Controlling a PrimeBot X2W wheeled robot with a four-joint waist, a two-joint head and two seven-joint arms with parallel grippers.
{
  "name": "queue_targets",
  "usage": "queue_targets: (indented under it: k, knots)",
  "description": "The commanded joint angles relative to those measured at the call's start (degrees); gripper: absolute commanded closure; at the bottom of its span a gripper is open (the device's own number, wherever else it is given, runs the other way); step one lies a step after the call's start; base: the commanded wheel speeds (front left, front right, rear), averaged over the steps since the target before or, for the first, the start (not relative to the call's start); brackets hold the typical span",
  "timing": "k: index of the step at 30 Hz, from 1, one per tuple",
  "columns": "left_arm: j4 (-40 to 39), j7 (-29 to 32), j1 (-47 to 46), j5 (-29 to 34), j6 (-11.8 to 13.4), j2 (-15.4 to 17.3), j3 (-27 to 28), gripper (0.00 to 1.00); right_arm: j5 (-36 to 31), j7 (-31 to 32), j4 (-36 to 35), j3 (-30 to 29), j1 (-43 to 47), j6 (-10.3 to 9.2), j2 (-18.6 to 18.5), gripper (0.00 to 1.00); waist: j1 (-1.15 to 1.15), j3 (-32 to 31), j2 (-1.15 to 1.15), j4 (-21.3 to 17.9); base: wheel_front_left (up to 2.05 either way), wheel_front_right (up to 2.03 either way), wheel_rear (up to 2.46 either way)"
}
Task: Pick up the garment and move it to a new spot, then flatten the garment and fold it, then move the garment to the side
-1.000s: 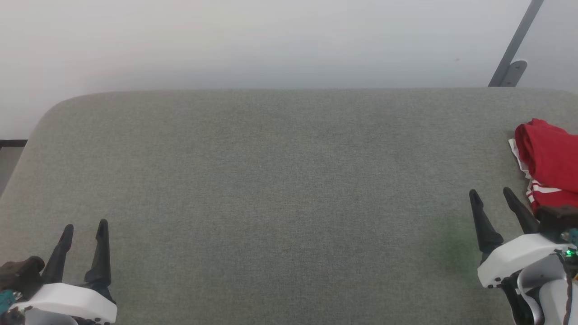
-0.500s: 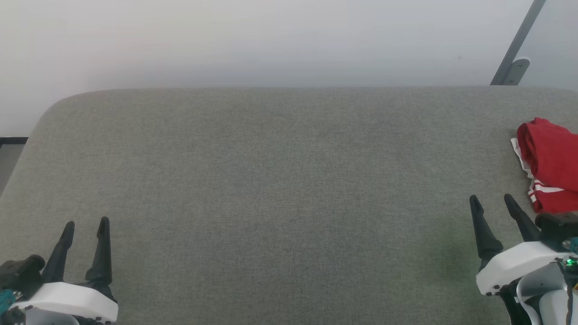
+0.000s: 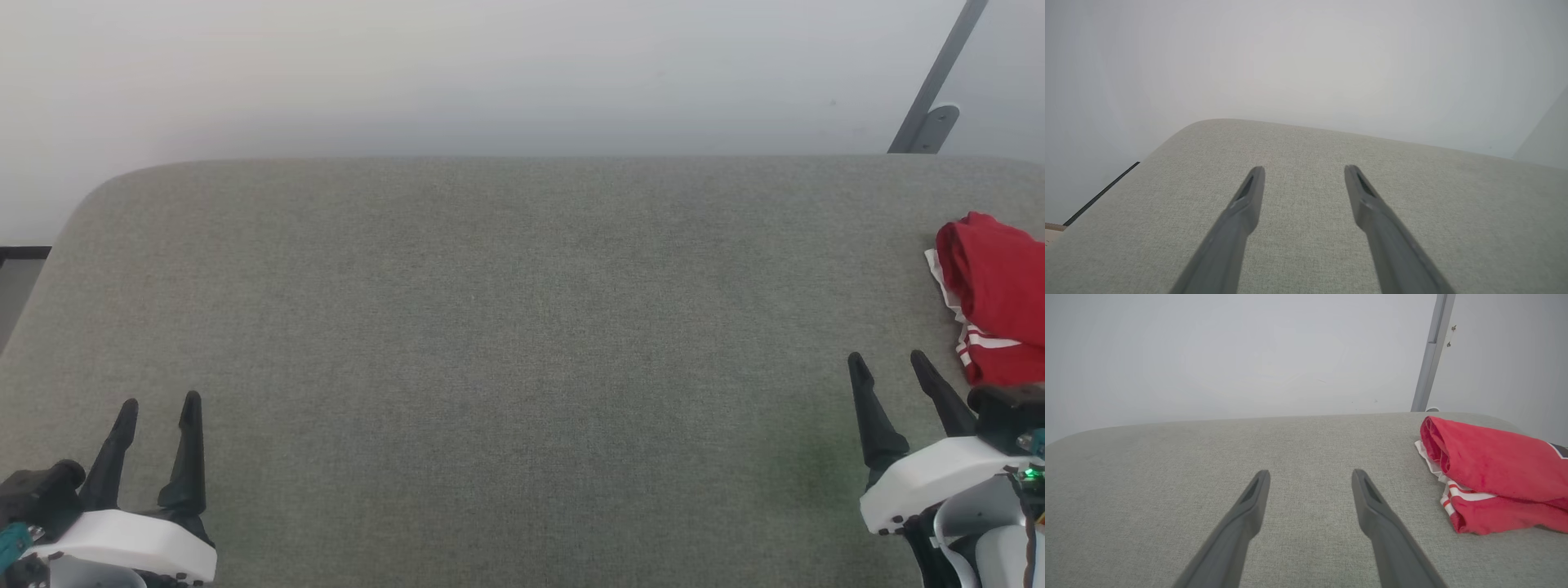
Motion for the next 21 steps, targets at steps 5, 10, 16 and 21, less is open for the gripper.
queue_targets:
  k: [5, 10, 16, 21]
  knots:
    - [-0.3, -0.2, 0.5, 0.3, -0.1, -0.3, 0.0, 0.00, -0.3, 0.0, -0.4, -0.1, 0.6, 0.01, 0.1, 0.00, 0.00, 0.0, 0.00, 0.1, 0.00, 0.00, 0.00]
    - [-0.8, -0.2, 0.6, 0.6, -0.1, -0.4, 0.3, 0.00, -0.2, 0.0, -0.5, -0.1, 0.6, 0.01, 0.2, 0.00, 0.00, 0.1, 0.00, 0.1, 0.00, 0.00, 0.00]
    - [0.2, 0.1, 0.2, 0.3, 0.0, -1.9, 0.5, 1.00, 0.2, 0.1, 1.3, 0.1, 0.7, 0.00, 0.5, 1.00, 0.00, 0.1, 0.00, 0.1, 0.00, 0.00, 0.00]
    - [1.8, 0.7, 0.9, -1.4, 0.0, -4.1, 0.1, 1.00, 2.0, 0.5, 3.2, 0.0, 2.0, 0.00, 1.5, 1.00, 0.00, 0.1, 0.00, 0.1, 0.00, 0.00, 0.00]
